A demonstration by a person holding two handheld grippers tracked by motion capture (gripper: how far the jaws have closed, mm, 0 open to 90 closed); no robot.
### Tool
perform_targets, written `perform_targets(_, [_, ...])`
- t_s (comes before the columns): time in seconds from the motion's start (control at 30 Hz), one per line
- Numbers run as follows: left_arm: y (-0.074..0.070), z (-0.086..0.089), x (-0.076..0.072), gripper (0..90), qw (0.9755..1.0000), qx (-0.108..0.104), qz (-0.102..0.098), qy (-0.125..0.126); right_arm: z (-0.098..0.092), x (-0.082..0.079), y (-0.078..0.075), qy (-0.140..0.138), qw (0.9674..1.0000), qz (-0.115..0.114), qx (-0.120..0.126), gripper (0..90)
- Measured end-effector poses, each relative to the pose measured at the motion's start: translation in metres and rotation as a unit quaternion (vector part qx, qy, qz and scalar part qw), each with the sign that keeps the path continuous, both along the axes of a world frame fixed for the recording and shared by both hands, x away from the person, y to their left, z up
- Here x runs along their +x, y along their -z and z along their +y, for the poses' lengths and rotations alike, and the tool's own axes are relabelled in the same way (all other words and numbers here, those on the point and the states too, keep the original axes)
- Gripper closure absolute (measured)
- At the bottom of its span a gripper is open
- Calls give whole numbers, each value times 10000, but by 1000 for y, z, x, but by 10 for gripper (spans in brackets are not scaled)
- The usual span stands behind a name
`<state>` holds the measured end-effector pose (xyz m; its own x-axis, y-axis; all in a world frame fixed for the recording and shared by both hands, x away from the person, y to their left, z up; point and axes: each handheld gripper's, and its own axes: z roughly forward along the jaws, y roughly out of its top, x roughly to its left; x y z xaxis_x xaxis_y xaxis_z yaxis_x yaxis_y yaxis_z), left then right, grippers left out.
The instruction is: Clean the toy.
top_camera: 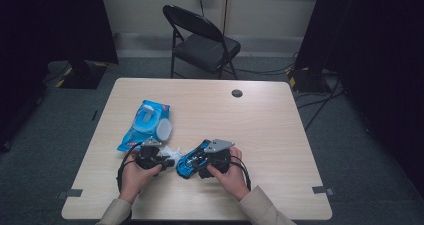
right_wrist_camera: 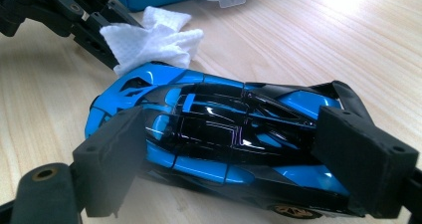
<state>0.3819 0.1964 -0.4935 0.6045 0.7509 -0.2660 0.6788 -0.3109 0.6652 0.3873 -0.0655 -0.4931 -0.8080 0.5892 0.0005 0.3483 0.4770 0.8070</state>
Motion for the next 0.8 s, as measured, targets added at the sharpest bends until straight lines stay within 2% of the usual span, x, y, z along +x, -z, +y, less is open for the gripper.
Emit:
perform_targets(0.2, [-4, 8, -4, 601, 9997, -58, -139, -189, 0, 0, 0, -13, 10000, -3, 10, 129])
perform_targets(0.33, [-8, 11, -5, 580, 9990, -142, -327, -286, 0, 0, 0, -32, 10000, 2, 11, 129])
perform_targets(0.4, [-10, 12, -4, 593, 9986, -101, -396, -330, 0, 0, 0, -35, 10000, 4, 11, 129])
perform_targets(0.53, [-3, 5, 3, 635, 9989, 100, -329, -314, 0, -1, 0, -41, 10000, 2, 18, 129])
perform_targets(0.6, [1, 1, 4, 665, 9993, 62, -209, -288, 0, -1, 0, -38, 10000, 7, 17, 129])
perform_targets(0.63, [2, -2, 5, 710, 9996, 76, -194, -206, 0, -1, 0, -35, 10000, 5, 18, 129])
perform_targets(0.7, [1, -5, 6, 741, 9996, 164, -177, -157, 0, -1, 0, -31, 10000, -8, 18, 129])
perform_targets(0.8, [0, -8, 10, 783, 9997, 164, -94, -138, 0, -1, 0, -33, 10000, -10, 10, 129])
